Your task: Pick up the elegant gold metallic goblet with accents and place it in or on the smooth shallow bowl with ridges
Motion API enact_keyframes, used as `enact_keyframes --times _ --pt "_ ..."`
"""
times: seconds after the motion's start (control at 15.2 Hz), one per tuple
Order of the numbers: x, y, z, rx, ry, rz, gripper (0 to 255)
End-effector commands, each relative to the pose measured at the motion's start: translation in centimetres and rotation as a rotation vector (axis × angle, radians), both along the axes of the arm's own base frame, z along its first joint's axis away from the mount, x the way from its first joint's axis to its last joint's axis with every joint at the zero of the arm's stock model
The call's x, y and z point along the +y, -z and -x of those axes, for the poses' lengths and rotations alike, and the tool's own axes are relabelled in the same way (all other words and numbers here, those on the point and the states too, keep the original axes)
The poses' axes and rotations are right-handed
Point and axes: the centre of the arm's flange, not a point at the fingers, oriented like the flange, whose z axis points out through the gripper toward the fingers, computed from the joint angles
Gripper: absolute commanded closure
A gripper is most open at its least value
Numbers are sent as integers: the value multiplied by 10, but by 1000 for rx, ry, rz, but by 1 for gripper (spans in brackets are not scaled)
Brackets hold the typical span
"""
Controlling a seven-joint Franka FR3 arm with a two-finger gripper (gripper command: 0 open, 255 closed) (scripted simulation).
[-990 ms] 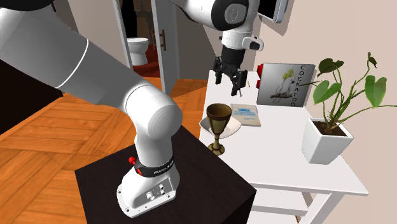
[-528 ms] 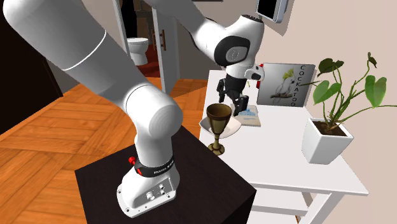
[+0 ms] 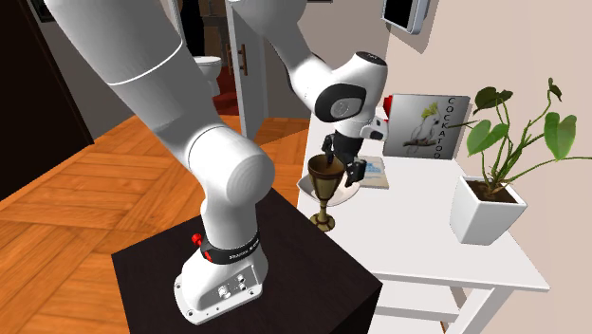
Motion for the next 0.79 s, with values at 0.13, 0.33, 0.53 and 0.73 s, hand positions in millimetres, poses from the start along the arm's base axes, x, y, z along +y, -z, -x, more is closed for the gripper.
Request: enact_keyframes --times 0.13,0.33,0.53,0.73 --pt "1 9 0 -1 0 1 0" --pt "1 9 0 -1 0 1 0" --pt "1 9 0 -1 0 1 0" --pt "1 9 0 -1 0 1 255"
